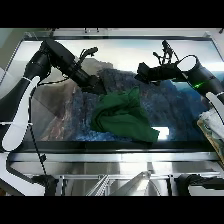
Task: Fold the shirts.
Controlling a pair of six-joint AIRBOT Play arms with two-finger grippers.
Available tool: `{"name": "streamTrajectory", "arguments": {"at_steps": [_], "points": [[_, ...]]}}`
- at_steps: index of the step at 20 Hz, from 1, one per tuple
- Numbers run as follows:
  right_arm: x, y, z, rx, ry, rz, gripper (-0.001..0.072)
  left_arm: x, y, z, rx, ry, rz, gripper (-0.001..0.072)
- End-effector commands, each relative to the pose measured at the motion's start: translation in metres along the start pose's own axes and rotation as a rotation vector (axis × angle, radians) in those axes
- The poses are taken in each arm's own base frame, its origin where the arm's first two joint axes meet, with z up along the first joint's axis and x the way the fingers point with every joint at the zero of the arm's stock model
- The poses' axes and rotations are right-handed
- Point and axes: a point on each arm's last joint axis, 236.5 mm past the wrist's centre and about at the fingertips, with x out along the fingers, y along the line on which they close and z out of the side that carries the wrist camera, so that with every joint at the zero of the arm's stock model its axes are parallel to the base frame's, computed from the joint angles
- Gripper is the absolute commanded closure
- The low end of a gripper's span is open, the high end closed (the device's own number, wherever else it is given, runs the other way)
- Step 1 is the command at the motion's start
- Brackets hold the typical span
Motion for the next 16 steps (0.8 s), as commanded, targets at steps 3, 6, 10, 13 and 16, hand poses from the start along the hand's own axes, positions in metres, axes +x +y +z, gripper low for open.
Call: {"name": "streamTrajectory", "arguments": {"at_steps": [3,6,10,13,16], "points": [[0.000,0.000,-0.005,-0.004,0.023,-0.002,0.0480,-0.021,0.022,-0.007,-0.195,-0.013,0.014,-0.0009],[-0.001,-0.011,-0.017,-0.058,0.073,-0.044,0.0482,-0.027,0.037,-0.026,-0.297,0.011,0.001,-0.0009],[-0.016,-0.070,-0.044,-0.047,0.248,-0.170,0.0306,-0.025,0.060,-0.057,-0.429,-0.009,-0.010,-0.0010],[-0.045,-0.118,-0.074,0.045,0.412,-0.197,0.0305,-0.033,0.073,-0.093,-0.507,-0.035,-0.023,-0.0009],[-0.040,-0.161,-0.100,0.106,0.437,-0.221,0.0077,-0.030,0.085,-0.123,-0.583,-0.114,-0.013,-0.0009]]}}
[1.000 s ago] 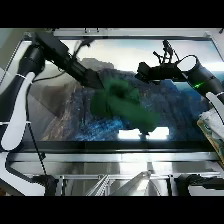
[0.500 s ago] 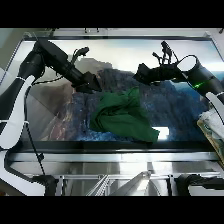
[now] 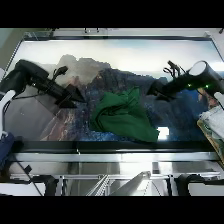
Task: Fold the shirts.
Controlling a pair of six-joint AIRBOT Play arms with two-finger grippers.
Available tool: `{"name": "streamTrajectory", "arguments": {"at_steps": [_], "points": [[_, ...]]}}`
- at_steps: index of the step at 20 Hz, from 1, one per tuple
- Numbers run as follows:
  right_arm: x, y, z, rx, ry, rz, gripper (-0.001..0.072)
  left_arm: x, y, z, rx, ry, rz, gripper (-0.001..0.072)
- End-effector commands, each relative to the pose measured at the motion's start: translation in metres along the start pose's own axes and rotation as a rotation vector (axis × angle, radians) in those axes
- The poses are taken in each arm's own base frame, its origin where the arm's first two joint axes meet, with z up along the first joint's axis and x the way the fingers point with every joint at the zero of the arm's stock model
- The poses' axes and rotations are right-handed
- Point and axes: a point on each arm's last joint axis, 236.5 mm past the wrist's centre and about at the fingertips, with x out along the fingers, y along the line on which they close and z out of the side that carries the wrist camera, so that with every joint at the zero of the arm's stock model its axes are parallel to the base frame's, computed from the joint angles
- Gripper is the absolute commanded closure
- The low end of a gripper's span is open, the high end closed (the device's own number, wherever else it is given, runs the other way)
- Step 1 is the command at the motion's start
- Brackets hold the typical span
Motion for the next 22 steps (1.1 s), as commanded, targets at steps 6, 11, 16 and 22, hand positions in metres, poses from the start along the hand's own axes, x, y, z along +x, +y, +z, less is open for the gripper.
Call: {"name": "streamTrajectory", "arguments": {"at_steps": [6,11,16,22], "points": [[0.089,-0.020,-0.041,0.056,0.154,0.115,0.0088,0.026,0.037,-0.068,-0.123,-0.030,-0.018,-0.0009],[0.096,0.059,-0.040,0.011,0.144,0.430,0.0641,0.022,0.012,-0.061,-0.103,-0.074,-0.109,-0.0008],[0.017,0.124,-0.012,-0.112,0.023,0.693,0.0694,0.006,-0.010,0.002,0.001,-0.295,-0.067,0.0008],[-0.092,0.194,-0.042,-0.296,-0.011,0.993,0.0695,0.068,-0.048,0.071,0.172,-0.290,0.003,0.0007]]}}
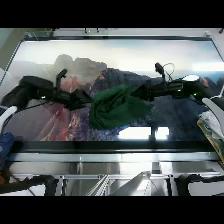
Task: Fold the shirts.
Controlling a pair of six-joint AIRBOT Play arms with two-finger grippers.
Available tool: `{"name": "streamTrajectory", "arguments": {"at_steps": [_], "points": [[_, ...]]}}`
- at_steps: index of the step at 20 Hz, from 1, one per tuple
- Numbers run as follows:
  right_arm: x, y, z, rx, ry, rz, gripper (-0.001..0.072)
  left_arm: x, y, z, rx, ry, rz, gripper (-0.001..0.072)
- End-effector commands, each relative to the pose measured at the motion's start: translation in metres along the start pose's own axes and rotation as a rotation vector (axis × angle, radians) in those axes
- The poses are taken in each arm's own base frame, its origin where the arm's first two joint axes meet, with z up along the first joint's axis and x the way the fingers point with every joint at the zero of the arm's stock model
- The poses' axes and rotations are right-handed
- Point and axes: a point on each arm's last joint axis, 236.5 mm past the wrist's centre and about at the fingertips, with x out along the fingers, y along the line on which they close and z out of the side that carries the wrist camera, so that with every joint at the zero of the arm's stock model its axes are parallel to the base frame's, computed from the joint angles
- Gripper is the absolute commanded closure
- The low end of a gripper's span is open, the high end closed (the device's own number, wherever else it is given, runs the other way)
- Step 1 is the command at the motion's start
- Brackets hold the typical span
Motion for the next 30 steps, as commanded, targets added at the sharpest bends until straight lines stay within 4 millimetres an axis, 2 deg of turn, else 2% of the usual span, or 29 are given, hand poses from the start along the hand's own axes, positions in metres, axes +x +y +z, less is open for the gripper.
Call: {"name": "streamTrajectory", "arguments": {"at_steps": [1,3,4,5,6,8,10,12,14,15,16,17,18,20,21,23,25,27,28,29,30], "points": [[-0.022,0.103,-0.014,-0.159,0.009,0.253,0.0695,0.047,-0.018,0.036,0.104,-0.008,0.018,0.0007],[-0.030,0.132,-0.026,-0.220,0.018,0.267,0.0694,0.074,-0.029,0.048,0.146,0.018,0.007,0.0010],[-0.033,0.141,-0.030,-0.245,0.018,0.269,0.0694,0.087,-0.033,0.050,0.160,0.034,0.000,0.0096],[-0.035,0.147,-0.032,-0.262,0.014,0.269,0.0694,0.099,-0.037,0.045,0.175,0.080,-0.012,0.0640],[-0.038,0.151,-0.033,-0.274,0.007,0.267,0.0694,0.108,-0.041,0.040,0.189,0.124,-0.025,0.0695],[-0.049,0.158,-0.030,-0.297,-0.024,0.262,0.0694,0.106,-0.053,0.037,0.186,0.178,-0.050,0.0696],[-0.075,0.176,-0.018,-0.328,-0.112,0.287,0.0695,0.078,-0.073,0.048,0.231,0.167,-0.075,0.0696],[-0.111,0.219,-0.010,-0.415,-0.241,0.382,0.0694,0.033,-0.100,0.061,0.294,0.102,-0.091,0.0695],[-0.152,0.286,-0.024,-0.630,-0.363,0.531,0.0694,-0.023,-0.134,0.066,0.381,0.019,-0.105,0.0694],[-0.168,0.312,-0.034,-0.714,-0.407,0.579,0.0694,-0.053,-0.152,0.064,0.426,-0.025,-0.107,0.0692],[-0.175,0.324,-0.042,-0.761,-0.428,0.561,0.0694,-0.078,-0.165,0.062,0.461,-0.068,-0.103,0.0690],[-0.171,0.319,-0.045,-0.779,-0.423,0.492,0.0694,-0.101,-0.177,0.059,0.491,-0.114,-0.098,0.0691],[-0.161,0.303,-0.043,-0.759,-0.396,0.389,0.0694,-0.119,-0.185,0.054,0.512,-0.144,-0.095,0.0690],[-0.141,0.248,-0.030,-0.682,-0.343,0.128,0.0694,-0.151,-0.199,0.041,0.553,-0.187,-0.085,0.0690],[-0.139,0.216,-0.017,-0.633,-0.349,-0.015,0.0694,-0.167,-0.203,0.036,0.567,-0.212,-0.076,0.0690],[-0.155,0.146,0.016,-0.502,-0.417,-0.307,0.0694,-0.192,-0.203,0.032,0.572,-0.264,-0.054,0.0690],[-0.167,0.098,0.026,-0.386,-0.424,-0.454,0.0694,-0.197,-0.182,0.029,0.505,-0.274,-0.026,0.0689],[-0.165,0.071,0.022,-0.311,-0.376,-0.490,0.0694,-0.175,-0.142,0.024,0.408,-0.227,0.011,0.0685],[-0.163,0.064,0.021,-0.293,-0.365,-0.489,0.0694,-0.158,-0.120,0.023,0.349,-0.207,0.023,0.0510],[-0.158,0.060,0.019,-0.283,-0.353,-0.485,0.0694,-0.136,-0.092,0.024,0.280,-0.188,0.042,0.0249],[-0.155,0.058,0.018,-0.276,-0.344,-0.482,0.0694,-0.112,-0.067,0.024,0.215,-0.165,0.050,0.0035]]}}
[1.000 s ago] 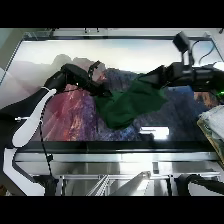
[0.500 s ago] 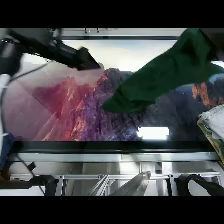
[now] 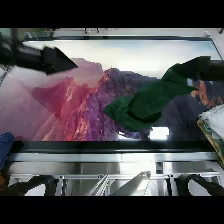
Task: Fold the shirts.
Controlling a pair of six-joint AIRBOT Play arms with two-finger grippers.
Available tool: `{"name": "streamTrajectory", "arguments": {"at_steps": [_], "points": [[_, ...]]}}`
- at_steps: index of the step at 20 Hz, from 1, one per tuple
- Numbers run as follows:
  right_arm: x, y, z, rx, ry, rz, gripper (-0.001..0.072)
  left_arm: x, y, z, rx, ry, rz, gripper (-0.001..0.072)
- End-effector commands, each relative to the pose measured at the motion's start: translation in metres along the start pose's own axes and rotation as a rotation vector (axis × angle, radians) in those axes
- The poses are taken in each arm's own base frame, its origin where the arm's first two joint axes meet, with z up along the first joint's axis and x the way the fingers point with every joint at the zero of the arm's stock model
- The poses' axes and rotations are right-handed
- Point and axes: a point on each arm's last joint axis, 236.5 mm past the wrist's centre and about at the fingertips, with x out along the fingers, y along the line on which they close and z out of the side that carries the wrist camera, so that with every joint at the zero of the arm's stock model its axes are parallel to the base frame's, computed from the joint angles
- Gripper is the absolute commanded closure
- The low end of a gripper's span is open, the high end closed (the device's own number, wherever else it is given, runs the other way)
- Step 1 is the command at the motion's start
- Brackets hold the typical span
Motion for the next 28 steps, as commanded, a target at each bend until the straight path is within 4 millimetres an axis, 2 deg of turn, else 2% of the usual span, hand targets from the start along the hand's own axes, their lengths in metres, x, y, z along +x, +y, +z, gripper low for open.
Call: {"name": "streamTrajectory", "arguments": {"at_steps": [1,3,5,7,8,11,14,18,20,21,22,23,25,26,27,28], "points": [[0.010,-0.029,-0.016,0.044,0.053,-0.087,0.0694,0.058,0.079,-0.043,-0.203,0.065,0.068,0.0000],[0.013,-0.023,-0.022,0.040,0.081,-0.070,0.0694,0.097,0.125,-0.062,-0.306,0.119,0.065,0.0001],[0.014,-0.018,-0.028,0.038,0.105,-0.057,0.0694,0.131,0.156,-0.075,-0.361,0.189,0.018,0.0001],[0.015,-0.017,-0.030,0.049,0.111,-0.054,0.0694,0.163,0.177,-0.095,-0.410,0.302,-0.020,0.0001],[0.015,-0.017,-0.029,0.053,0.110,-0.054,0.0694,0.177,0.178,-0.106,-0.419,0.364,-0.048,0.0001],[0.015,-0.017,-0.029,0.060,0.110,-0.055,0.0695,0.207,0.164,-0.127,-0.386,0.513,-0.129,0.0001],[0.015,-0.017,-0.029,0.060,0.110,-0.055,0.0694,0.228,0.141,-0.131,-0.314,0.579,-0.163,0.0002],[0.015,-0.017,-0.029,0.060,0.110,-0.055,0.0694,0.245,0.100,-0.130,-0.231,0.638,-0.232,0.0010],[0.015,-0.017,-0.029,0.060,0.110,-0.055,0.0694,0.247,0.084,-0.140,-0.196,0.704,-0.267,0.0011],[0.015,-0.017,-0.029,0.059,0.109,-0.055,0.0694,0.248,0.077,-0.144,-0.185,0.729,-0.278,0.0094],[0.015,-0.017,-0.029,0.059,0.110,-0.055,0.0694,0.249,0.072,-0.148,-0.173,0.743,-0.286,0.0454],[0.015,-0.018,-0.029,0.059,0.109,-0.055,0.0694,0.248,0.067,-0.150,-0.147,0.753,-0.305,0.0699],[0.015,-0.017,-0.029,0.054,0.109,-0.055,0.0695,0.240,0.053,-0.142,-0.134,0.739,-0.338,0.0695],[0.014,-0.016,-0.029,0.052,0.107,-0.055,0.0695,0.230,0.042,-0.129,-0.124,0.706,-0.363,0.0696],[0.011,-0.013,-0.028,0.044,0.100,-0.055,0.0695,0.213,0.028,-0.113,-0.105,0.661,-0.389,0.0696],[0.006,-0.007,-0.025,0.028,0.083,-0.056,0.0695,0.189,0.011,-0.092,-0.073,0.607,-0.418,0.0696]]}}
